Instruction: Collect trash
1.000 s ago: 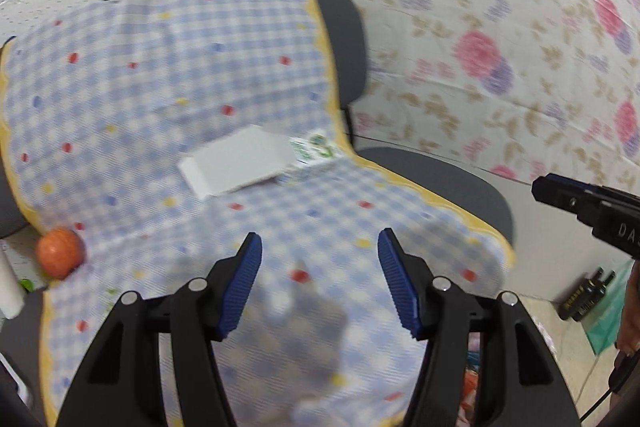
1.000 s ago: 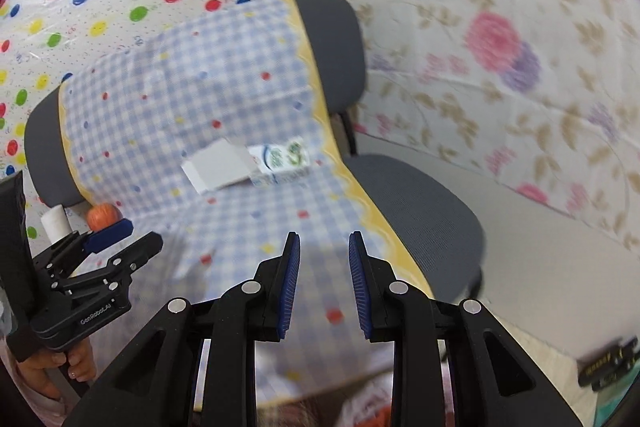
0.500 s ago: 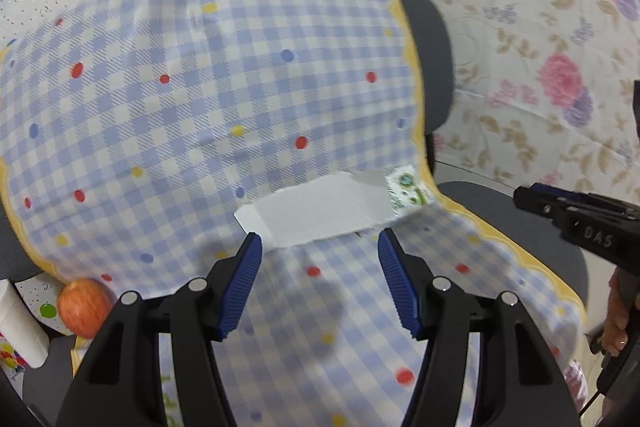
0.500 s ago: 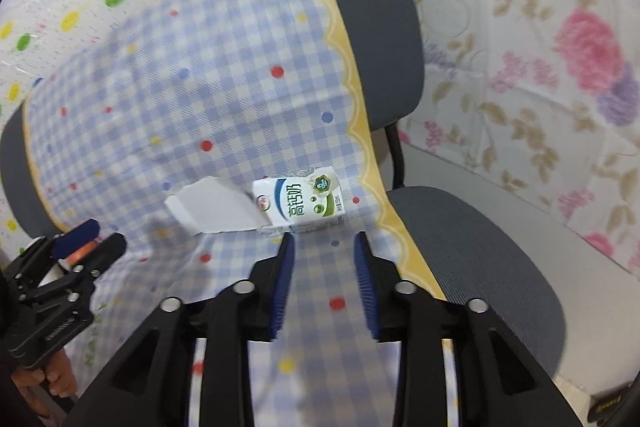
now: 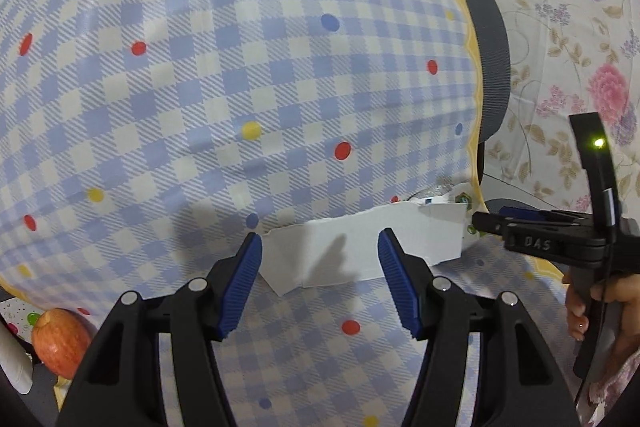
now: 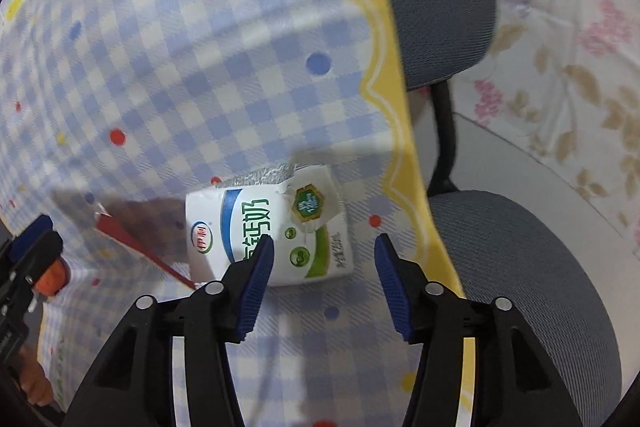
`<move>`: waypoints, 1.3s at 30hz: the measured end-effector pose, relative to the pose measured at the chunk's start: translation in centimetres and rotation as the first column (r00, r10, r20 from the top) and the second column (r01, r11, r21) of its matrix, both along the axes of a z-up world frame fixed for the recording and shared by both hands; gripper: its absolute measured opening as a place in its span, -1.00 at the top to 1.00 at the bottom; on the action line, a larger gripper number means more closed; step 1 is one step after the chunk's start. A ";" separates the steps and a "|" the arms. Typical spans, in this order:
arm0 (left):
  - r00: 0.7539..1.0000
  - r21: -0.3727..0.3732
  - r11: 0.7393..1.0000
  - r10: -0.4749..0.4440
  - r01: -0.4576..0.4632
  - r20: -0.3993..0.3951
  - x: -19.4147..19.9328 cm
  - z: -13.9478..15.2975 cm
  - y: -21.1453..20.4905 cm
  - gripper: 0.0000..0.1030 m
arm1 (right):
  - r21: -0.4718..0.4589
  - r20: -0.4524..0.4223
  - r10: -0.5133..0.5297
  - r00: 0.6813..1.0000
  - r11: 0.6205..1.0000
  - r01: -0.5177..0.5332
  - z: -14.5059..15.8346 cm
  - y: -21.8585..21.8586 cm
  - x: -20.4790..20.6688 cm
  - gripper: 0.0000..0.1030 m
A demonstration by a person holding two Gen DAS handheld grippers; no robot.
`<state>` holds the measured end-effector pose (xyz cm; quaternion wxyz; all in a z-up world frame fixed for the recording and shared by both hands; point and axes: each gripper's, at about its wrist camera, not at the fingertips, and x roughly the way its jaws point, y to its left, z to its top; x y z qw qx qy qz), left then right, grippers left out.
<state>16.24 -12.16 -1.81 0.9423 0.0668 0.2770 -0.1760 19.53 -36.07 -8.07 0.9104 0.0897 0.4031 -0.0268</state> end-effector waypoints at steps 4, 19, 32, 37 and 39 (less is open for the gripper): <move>1.000 -0.015 1.000 0.008 -0.008 -0.018 0.4 -0.4 0.5 -0.14 | 0.050 -0.035 0.057 0.998 0.997 -0.056 -1.2 0.3 1.0 -0.03; 0.987 -0.071 0.993 0.089 -0.099 -0.135 -3.8 -2.2 5.6 -0.14 | 0.010 -0.027 0.200 0.979 0.980 -0.200 0.6 8.2 -7.1 0.42; 0.975 -0.018 0.987 0.154 -0.159 -0.163 -3.9 -4.3 7.3 -0.14 | -0.071 -0.106 0.036 0.994 0.997 -0.043 -2.6 7.1 -3.8 0.50; 0.972 -0.026 0.986 0.157 -0.164 -0.176 -3.8 -4.5 8.4 -0.14 | -0.090 -0.160 0.054 0.986 0.994 -0.069 -3.4 7.8 -2.7 0.72; 0.971 -0.032 0.985 0.159 -0.167 -0.179 -3.9 -4.5 8.9 -0.14 | -0.038 -0.171 0.101 0.980 0.993 -0.109 -3.5 8.3 -3.2 0.92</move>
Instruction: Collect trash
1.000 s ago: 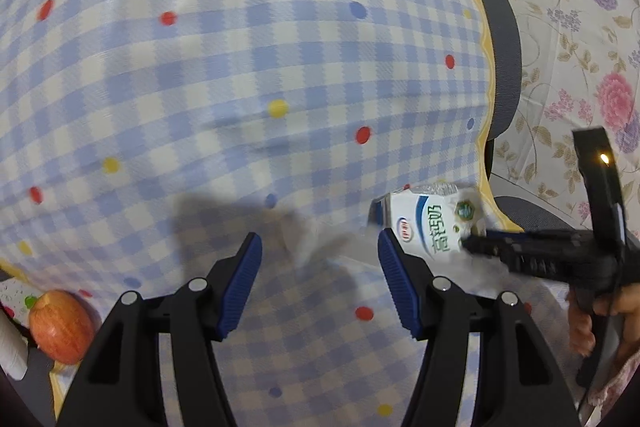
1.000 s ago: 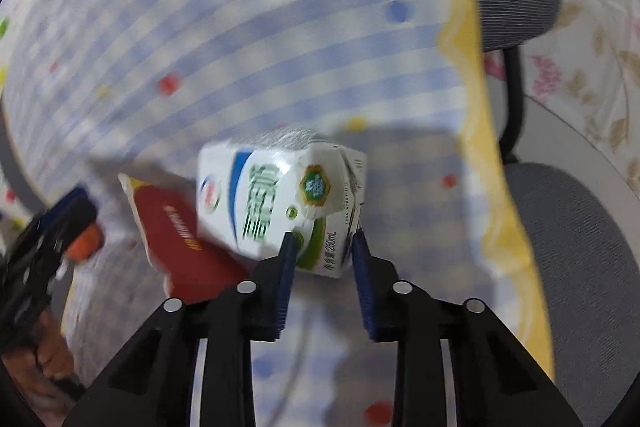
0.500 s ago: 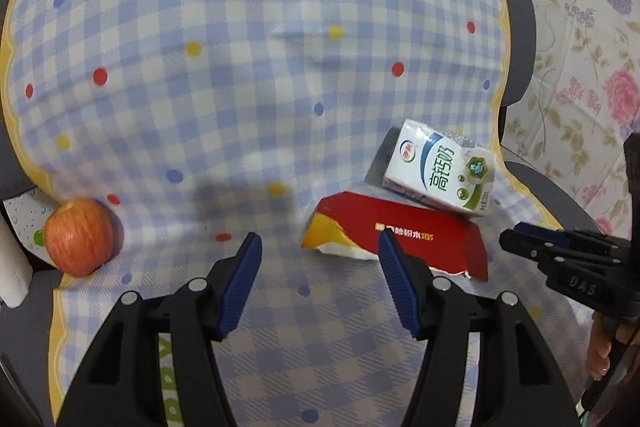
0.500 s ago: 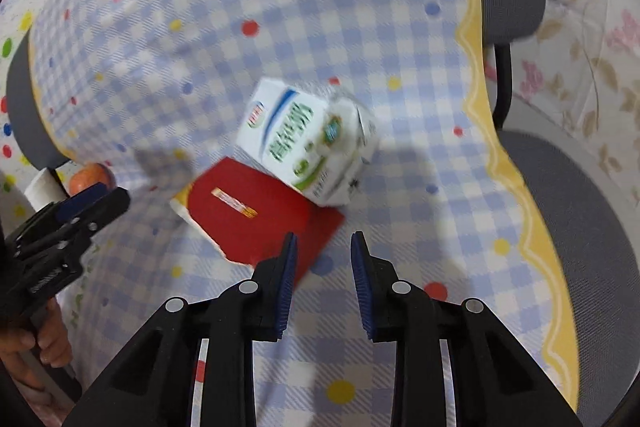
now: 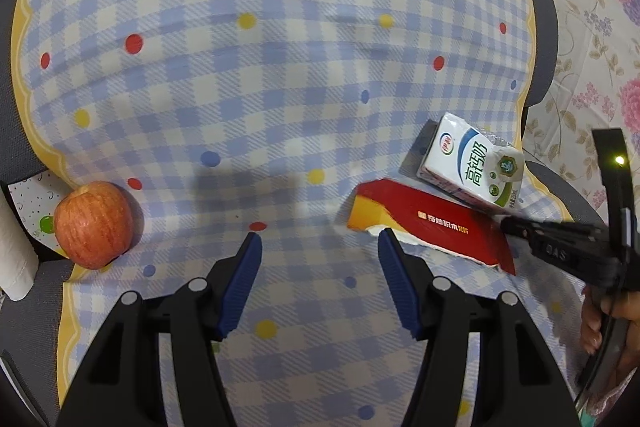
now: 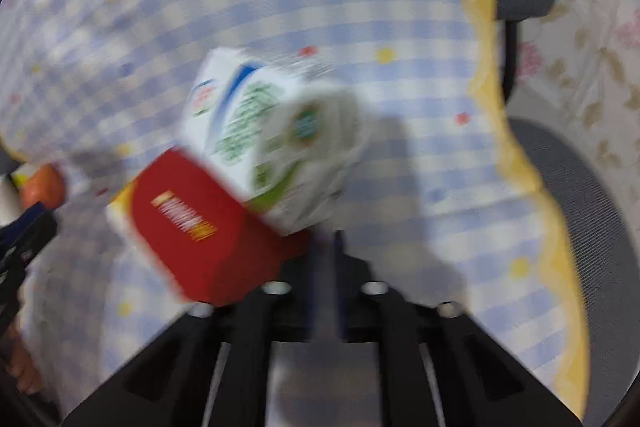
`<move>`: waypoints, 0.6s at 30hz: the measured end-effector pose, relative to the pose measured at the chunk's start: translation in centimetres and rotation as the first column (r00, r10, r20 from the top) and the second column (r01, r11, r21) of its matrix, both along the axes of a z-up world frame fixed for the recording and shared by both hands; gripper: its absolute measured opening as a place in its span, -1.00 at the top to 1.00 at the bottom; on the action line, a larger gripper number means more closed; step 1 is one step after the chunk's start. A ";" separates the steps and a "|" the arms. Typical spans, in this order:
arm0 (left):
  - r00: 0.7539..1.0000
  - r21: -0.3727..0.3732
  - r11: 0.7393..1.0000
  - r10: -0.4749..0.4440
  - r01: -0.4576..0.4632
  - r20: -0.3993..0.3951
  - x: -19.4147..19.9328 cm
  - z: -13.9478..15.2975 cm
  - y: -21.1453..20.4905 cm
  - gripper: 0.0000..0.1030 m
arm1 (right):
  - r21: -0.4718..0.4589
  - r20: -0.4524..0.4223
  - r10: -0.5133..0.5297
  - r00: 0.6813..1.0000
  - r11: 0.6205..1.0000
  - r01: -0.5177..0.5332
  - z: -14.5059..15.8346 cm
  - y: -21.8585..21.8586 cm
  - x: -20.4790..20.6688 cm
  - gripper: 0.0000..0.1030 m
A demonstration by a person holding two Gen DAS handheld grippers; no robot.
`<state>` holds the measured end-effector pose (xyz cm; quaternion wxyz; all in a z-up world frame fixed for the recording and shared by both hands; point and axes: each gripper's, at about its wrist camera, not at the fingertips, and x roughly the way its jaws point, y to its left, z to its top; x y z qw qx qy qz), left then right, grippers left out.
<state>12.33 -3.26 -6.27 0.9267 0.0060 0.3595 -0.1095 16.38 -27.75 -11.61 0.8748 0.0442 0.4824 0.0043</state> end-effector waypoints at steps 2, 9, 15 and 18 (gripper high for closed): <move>1.000 -0.011 1.000 0.007 -0.007 -0.002 0.1 0.2 0.5 -0.14 | 0.012 -0.005 0.066 0.998 0.998 -0.066 0.2 1.8 -1.2 0.92; 1.000 -0.018 1.000 -0.011 0.011 -0.012 -0.7 0.3 0.0 -0.14 | -0.027 0.025 0.128 0.991 0.991 -0.128 0.9 4.9 -3.4 0.92; 0.990 -0.051 0.994 -0.099 0.095 -0.100 0.5 -1.3 -1.9 -0.14 | 0.025 0.043 -0.013 0.999 1.000 0.012 1.3 0.2 -2.3 0.86; 0.979 -0.100 0.986 -0.150 0.136 -0.139 1.5 -1.7 -3.4 -0.14 | 0.010 0.047 -0.028 0.998 1.000 0.028 1.3 -1.0 -2.6 0.86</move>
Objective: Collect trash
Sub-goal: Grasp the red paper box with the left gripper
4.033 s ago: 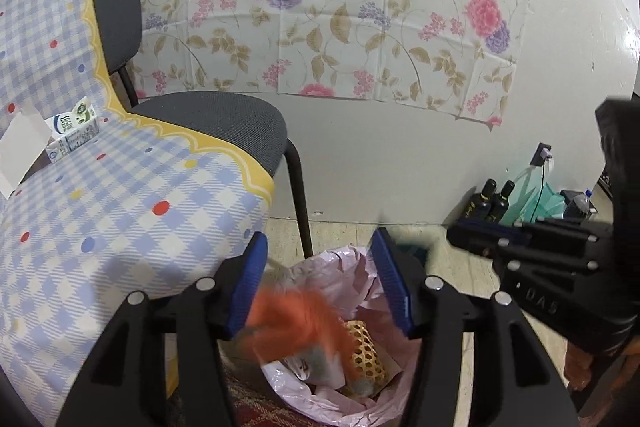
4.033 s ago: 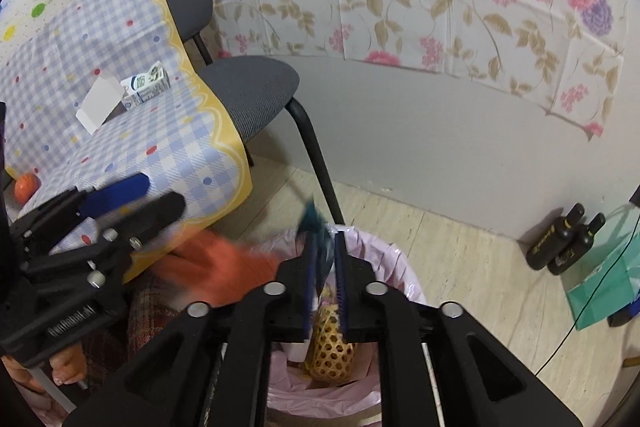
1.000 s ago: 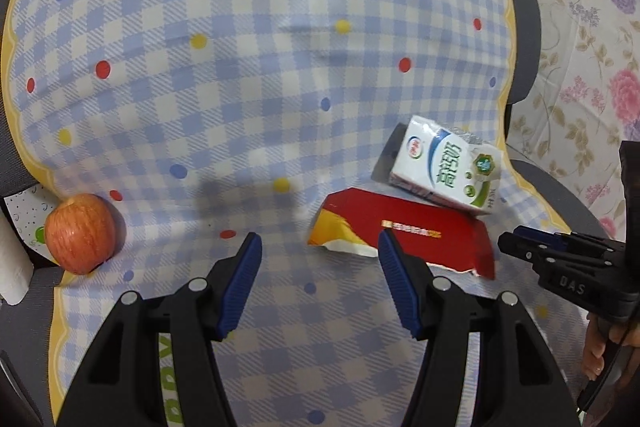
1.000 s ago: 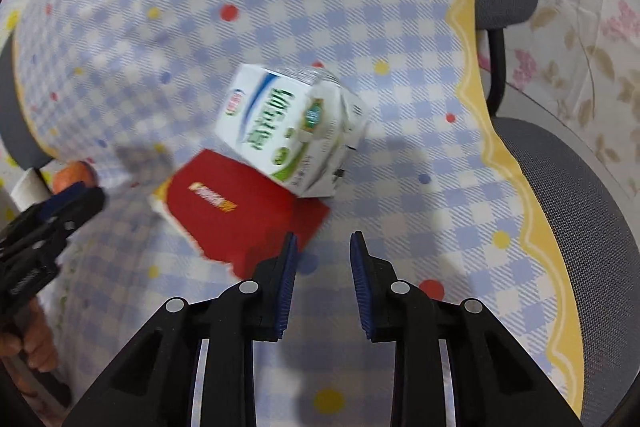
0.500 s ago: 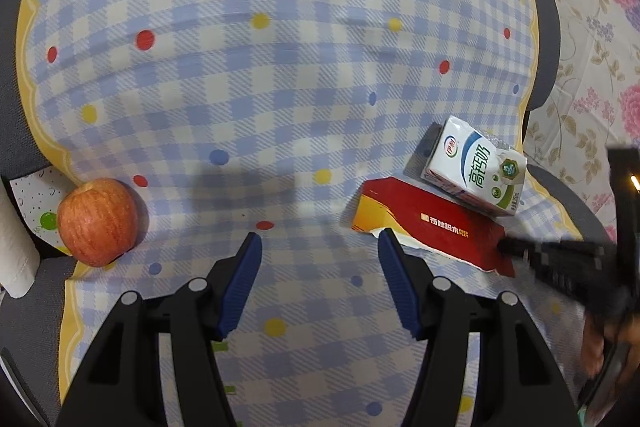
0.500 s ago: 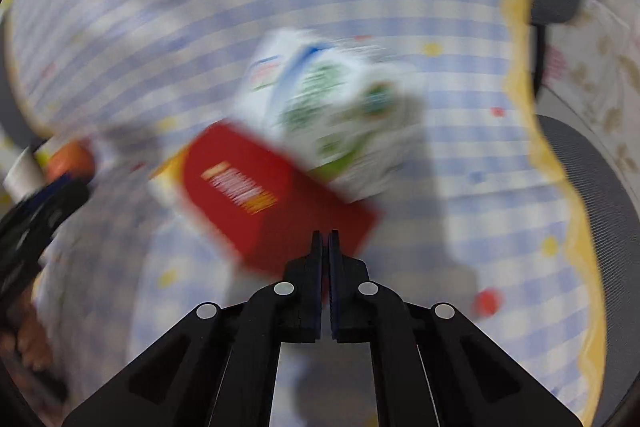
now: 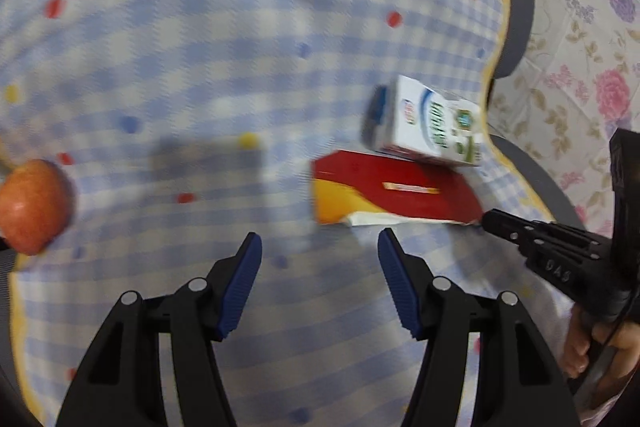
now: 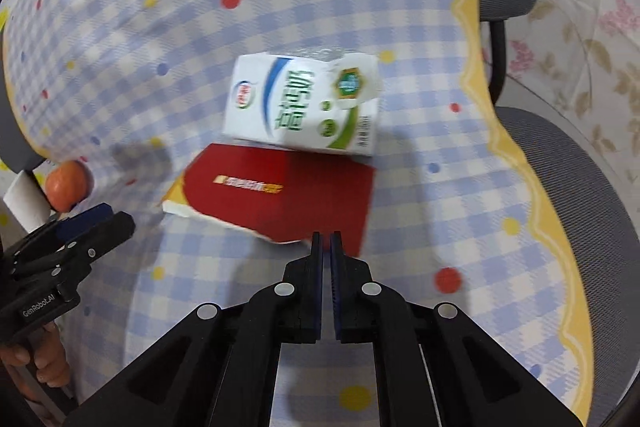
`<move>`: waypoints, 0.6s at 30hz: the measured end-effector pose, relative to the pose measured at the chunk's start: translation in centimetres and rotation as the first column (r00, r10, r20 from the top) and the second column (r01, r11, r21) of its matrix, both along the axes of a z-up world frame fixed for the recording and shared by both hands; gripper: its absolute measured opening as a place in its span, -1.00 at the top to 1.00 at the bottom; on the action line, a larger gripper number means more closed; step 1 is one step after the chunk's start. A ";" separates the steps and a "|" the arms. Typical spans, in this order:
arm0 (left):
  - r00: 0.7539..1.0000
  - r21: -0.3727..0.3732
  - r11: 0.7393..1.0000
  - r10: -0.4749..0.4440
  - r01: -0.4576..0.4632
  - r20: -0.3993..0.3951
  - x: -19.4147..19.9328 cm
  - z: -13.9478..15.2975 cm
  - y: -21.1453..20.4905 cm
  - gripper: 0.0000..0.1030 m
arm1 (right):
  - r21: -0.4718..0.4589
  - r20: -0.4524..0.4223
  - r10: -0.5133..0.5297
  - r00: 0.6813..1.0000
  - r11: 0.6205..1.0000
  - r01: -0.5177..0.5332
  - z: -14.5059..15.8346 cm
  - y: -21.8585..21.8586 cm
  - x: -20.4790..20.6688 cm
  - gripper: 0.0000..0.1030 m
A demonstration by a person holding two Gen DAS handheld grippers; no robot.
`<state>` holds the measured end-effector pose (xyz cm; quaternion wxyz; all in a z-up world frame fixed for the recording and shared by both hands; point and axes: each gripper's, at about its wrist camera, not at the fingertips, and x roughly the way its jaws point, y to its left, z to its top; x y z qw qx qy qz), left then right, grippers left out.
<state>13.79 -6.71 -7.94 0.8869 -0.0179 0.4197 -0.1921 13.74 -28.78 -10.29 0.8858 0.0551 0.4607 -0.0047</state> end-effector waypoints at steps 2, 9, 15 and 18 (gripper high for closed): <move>1.000 -0.001 1.000 -0.011 0.011 -0.012 0.6 -0.2 -0.9 -0.14 | 0.003 -0.006 -0.015 1.000 1.000 0.015 -0.1 -0.7 0.1 0.87; 0.993 0.024 1.000 -0.011 0.013 -0.119 4.5 -1.7 -2.4 -0.14 | -0.024 -0.035 0.005 0.999 1.000 -0.006 -0.8 -0.5 -0.7 0.91; 0.991 0.035 0.998 -0.041 0.046 -0.127 5.1 -1.8 -4.1 0.02 | -0.013 -0.028 0.001 1.000 1.000 -0.001 -1.2 0.0 -1.1 0.91; 0.994 0.043 0.997 -0.060 0.064 -0.090 4.1 -1.0 -4.6 0.26 | -0.007 -0.027 -0.002 1.000 1.000 0.002 -1.4 0.2 -0.9 0.91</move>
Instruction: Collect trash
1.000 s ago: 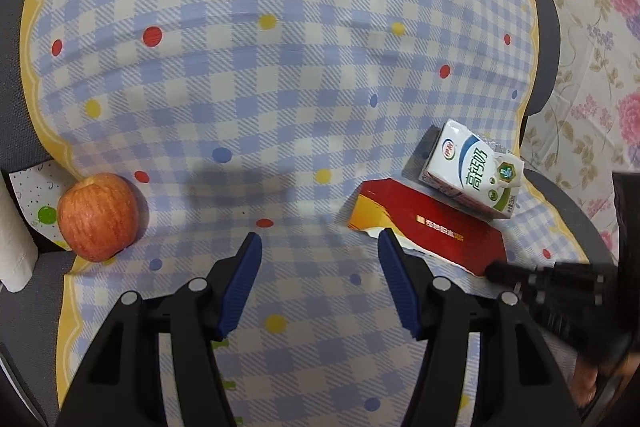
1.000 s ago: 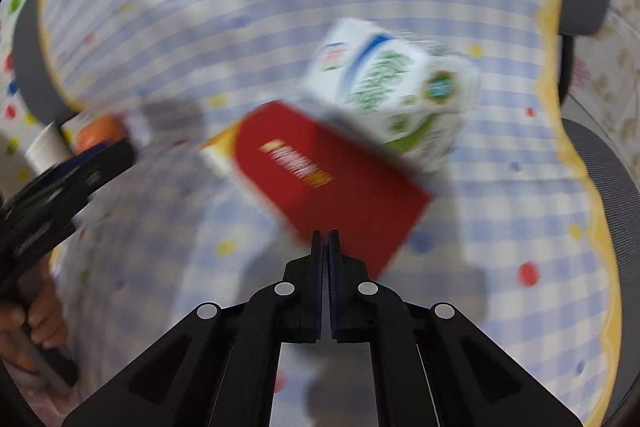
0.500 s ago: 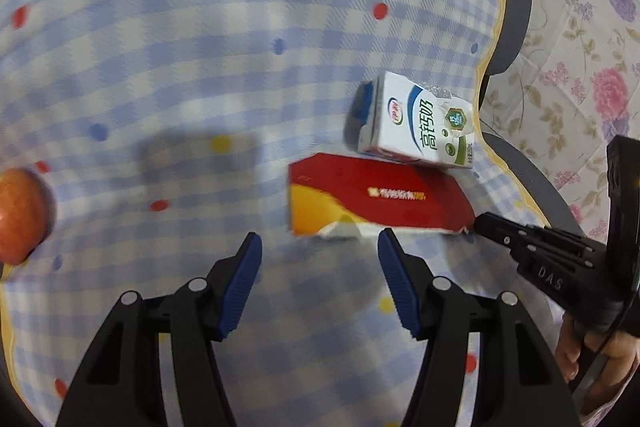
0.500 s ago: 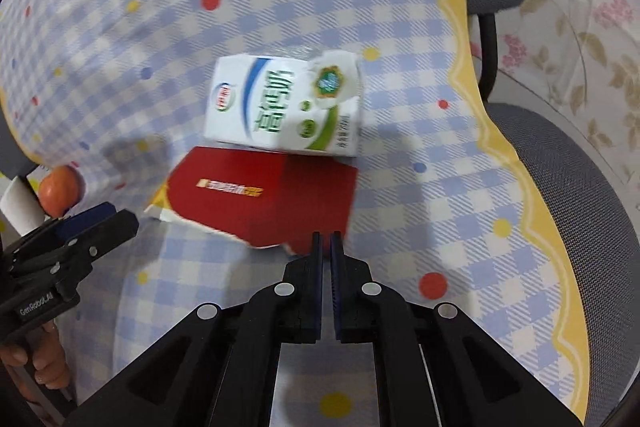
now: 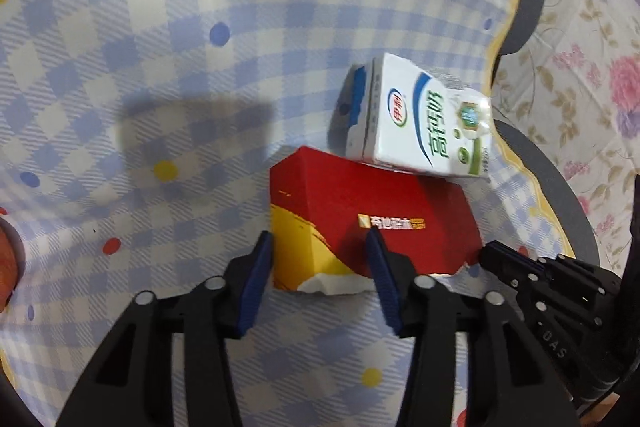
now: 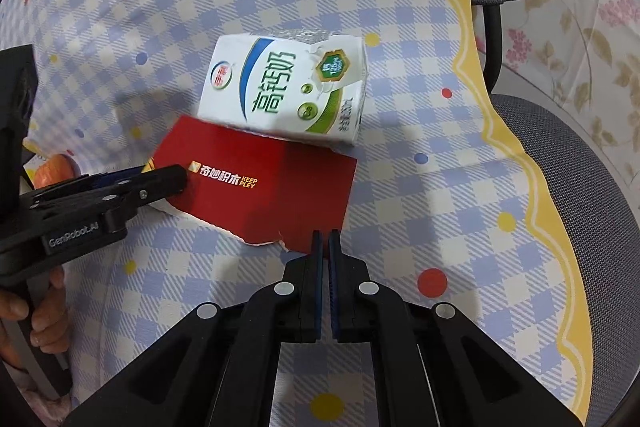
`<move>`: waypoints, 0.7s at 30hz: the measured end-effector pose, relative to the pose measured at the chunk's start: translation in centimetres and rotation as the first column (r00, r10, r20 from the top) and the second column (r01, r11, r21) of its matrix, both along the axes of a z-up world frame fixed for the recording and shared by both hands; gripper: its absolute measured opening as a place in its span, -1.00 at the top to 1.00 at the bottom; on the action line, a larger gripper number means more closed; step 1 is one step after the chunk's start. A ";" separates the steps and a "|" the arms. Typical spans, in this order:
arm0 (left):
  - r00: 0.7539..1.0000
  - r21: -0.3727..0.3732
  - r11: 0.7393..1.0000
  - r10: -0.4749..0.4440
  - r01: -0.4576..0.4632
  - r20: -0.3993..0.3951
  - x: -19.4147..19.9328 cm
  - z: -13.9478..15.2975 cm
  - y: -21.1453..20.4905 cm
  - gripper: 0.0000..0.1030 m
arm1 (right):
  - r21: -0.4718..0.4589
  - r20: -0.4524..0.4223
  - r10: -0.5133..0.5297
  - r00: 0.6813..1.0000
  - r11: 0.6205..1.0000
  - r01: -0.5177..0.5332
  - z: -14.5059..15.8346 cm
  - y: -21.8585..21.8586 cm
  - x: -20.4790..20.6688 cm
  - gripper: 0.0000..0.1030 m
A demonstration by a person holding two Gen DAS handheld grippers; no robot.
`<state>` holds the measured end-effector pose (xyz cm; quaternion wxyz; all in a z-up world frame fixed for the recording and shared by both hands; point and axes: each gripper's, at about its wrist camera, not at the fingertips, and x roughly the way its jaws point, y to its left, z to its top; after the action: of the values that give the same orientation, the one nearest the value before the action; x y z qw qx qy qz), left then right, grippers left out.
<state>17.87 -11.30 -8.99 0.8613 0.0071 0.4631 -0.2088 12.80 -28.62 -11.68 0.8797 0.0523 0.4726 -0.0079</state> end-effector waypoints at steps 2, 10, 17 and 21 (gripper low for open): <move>1.000 -0.032 0.999 -0.026 0.027 0.016 -0.7 0.6 -0.2 0.52 | 0.008 0.000 -0.006 1.000 1.000 0.006 0.1 -0.3 0.1 0.91; 0.985 -0.081 0.997 0.008 0.006 0.175 -5.6 4.8 3.4 0.70 | 0.037 0.083 -0.006 0.997 0.999 0.003 2.5 -0.9 -1.8 0.81; 0.941 -0.082 0.987 0.154 -0.136 0.302 -6.3 7.9 7.9 0.71 | 0.008 0.161 -0.016 0.987 1.000 0.015 4.2 -1.3 0.0 -0.02; 0.943 -0.082 0.986 0.164 -0.146 0.289 -5.5 7.2 8.2 0.71 | -0.032 0.178 0.008 0.984 0.999 -0.003 3.9 -1.2 2.6 -0.17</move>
<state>12.40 -3.11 -1.74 0.9344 -0.0240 0.3221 -0.1506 15.40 -29.78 -7.80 0.9192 0.0375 0.3919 -0.0082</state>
